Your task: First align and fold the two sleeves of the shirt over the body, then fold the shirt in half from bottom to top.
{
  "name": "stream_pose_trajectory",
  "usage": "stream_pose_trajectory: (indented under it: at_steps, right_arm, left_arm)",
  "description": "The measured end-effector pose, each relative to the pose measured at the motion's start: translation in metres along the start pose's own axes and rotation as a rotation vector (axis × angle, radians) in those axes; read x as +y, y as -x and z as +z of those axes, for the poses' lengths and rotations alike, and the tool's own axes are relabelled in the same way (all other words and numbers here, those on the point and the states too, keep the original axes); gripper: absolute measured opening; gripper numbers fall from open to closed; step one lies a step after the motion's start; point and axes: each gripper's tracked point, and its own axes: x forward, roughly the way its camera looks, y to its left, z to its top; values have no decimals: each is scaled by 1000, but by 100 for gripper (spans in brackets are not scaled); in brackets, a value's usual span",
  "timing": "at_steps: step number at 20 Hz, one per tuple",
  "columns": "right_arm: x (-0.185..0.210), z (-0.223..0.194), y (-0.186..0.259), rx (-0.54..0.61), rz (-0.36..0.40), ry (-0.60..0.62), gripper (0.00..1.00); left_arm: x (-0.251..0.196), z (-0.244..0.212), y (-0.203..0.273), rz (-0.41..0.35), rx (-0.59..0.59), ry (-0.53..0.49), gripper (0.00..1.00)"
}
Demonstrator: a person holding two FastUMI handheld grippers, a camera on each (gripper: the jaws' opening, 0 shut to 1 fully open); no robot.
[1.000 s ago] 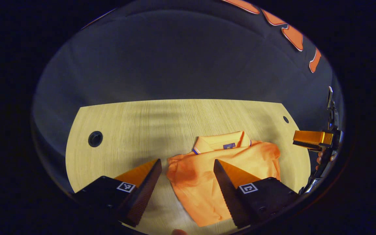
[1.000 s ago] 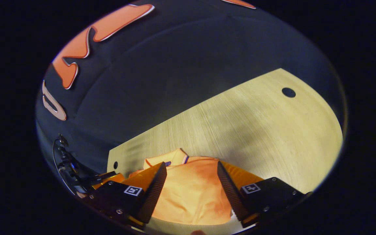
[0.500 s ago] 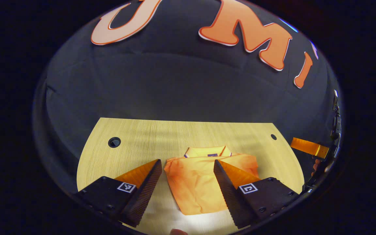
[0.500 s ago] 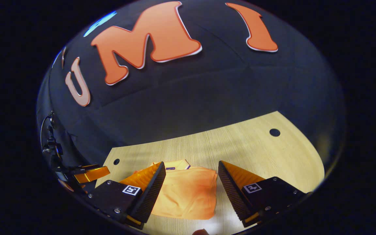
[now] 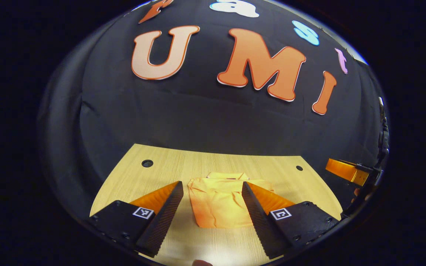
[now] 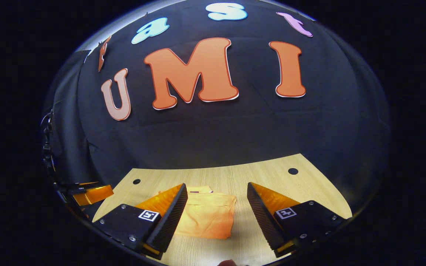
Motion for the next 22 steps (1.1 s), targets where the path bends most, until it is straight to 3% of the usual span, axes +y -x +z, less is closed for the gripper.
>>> stream_pose_trajectory:
  at_steps: [4,10,18,22]
  right_arm:
    - [8,4,51,-74,39,0,98]
    - [33,11,118,-230,101,94,98]
    - [46,9,151,-279,123,108,98]
    - [57,2,161,-290,111,118,98]
  left_arm:
    - [-15,-5,48,27,-98,-27,98]
    - [-28,-12,118,65,-226,-12,98]
    - [-30,-1,167,106,-317,-99,98]
    - [-31,7,176,89,-355,-139,98]
